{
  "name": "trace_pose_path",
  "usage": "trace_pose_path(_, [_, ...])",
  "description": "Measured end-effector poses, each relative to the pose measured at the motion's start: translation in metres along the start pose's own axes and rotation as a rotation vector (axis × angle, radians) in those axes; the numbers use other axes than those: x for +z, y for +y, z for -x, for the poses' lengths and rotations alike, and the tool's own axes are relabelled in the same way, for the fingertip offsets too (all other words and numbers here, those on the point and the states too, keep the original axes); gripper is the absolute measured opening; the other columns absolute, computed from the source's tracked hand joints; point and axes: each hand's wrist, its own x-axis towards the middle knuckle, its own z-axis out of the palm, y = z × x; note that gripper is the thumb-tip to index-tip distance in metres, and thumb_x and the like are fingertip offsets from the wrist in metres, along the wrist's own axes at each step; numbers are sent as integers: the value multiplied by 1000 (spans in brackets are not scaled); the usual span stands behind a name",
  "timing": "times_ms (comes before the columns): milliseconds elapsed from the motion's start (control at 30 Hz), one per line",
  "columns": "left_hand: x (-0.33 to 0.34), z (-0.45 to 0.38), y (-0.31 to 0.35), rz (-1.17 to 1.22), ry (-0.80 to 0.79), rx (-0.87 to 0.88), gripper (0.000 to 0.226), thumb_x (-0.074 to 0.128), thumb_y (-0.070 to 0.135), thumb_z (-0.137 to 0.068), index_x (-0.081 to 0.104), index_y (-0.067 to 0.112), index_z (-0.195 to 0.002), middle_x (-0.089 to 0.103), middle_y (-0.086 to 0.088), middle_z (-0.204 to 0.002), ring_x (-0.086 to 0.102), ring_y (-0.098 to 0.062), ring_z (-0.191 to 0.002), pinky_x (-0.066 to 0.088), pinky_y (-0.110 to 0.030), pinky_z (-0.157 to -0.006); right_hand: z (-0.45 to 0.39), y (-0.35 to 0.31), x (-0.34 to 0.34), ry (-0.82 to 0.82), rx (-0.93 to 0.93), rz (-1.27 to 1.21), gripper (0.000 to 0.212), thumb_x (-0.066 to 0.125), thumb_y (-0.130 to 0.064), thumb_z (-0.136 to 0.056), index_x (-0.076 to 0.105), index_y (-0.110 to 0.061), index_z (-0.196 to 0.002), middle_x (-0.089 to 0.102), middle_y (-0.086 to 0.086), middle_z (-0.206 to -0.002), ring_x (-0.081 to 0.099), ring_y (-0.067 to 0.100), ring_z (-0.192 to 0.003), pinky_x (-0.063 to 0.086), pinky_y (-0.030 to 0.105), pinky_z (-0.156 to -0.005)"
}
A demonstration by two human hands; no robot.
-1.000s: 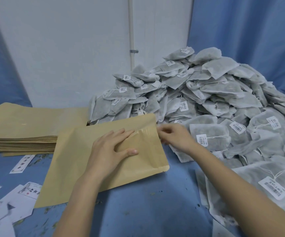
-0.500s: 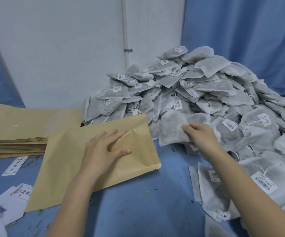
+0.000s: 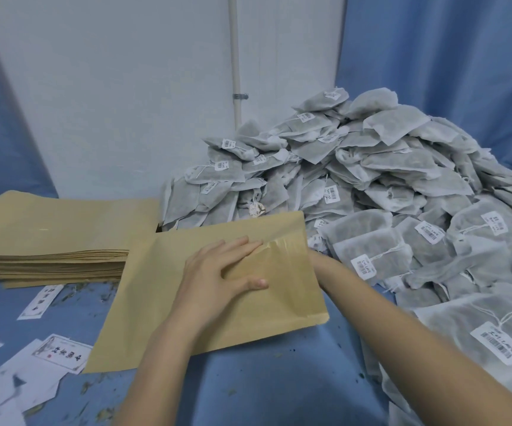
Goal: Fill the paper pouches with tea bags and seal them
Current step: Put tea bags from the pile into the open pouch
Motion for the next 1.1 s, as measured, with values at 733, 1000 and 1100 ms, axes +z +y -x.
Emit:
trace_pose_path(733, [4,-5,-12,-107,47,-44,55,78,43,-68,61,42,-120,55,11,-134,45,-13,-126,27,-40,-110,33,49,-105,694,-443,893,31,62,-55,-75,49,-27,-72,54,-10,-71,52,17,-71,30,24,-54])
trace_pose_path(1000, [1,-3,-6,-79,50,-21,55,80,40,-65,61,45,-116,54,16,-133,43,-9,-125,26,-35,-110,22,17,-65,567,-121,83,43,77,-47,-66,50,-20,-84,50,-13,-72,50,8,-71,34,24,-54])
trace_pose_path(1100, [1,-2,-2,-61,-9,25,59,81,40,-64,55,54,-114,52,22,-132,40,-5,-127,24,-31,-111,12,3,-46,379,-93,199,14,60,-22,-82,58,-10,-74,51,-1,-69,47,18,-70,40,30,-62])
